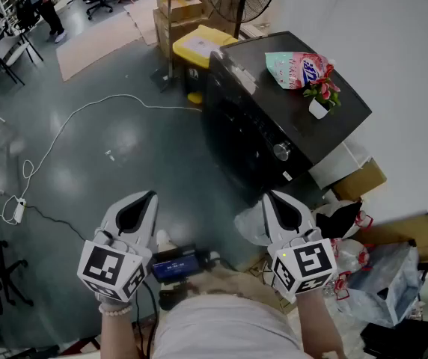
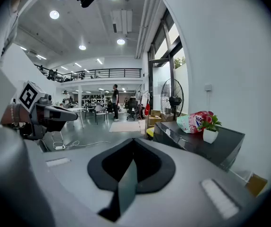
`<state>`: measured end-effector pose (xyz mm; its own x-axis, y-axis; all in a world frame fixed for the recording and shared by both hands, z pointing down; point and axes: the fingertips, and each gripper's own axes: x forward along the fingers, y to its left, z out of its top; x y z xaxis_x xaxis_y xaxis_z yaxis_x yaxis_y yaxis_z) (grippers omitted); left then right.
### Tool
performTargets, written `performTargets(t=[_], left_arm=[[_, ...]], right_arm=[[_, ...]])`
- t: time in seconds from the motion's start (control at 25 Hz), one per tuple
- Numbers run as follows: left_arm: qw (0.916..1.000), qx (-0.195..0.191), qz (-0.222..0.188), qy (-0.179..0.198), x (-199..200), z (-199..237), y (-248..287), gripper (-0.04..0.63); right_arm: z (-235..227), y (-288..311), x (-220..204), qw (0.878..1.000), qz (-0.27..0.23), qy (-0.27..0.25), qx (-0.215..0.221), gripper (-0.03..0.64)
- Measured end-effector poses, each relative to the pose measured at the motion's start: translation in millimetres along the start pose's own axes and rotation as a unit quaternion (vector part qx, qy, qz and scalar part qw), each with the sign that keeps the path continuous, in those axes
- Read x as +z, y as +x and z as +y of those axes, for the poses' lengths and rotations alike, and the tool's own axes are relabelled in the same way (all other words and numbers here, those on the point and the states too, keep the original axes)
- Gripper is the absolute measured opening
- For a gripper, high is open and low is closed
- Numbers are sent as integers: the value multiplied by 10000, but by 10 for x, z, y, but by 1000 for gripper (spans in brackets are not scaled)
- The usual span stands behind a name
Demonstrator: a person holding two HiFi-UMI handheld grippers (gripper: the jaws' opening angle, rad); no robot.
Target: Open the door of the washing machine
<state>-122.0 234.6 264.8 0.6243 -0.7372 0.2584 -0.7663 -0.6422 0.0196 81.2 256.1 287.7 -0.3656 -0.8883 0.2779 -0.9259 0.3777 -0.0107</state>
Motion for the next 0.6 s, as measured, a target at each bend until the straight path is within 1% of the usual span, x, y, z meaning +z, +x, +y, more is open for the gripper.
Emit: performTargets(t=[0.4, 0.6], left_arm=[[10000, 27, -31, -49, 17, -69, -25, -6], [9999, 158, 18, 40, 11, -61, -46, -6]], right_arm=[[-18, -68, -17, 10000, 11, 61, -5, 3], [-5, -72, -29, 9994, -11, 348, 52, 3]])
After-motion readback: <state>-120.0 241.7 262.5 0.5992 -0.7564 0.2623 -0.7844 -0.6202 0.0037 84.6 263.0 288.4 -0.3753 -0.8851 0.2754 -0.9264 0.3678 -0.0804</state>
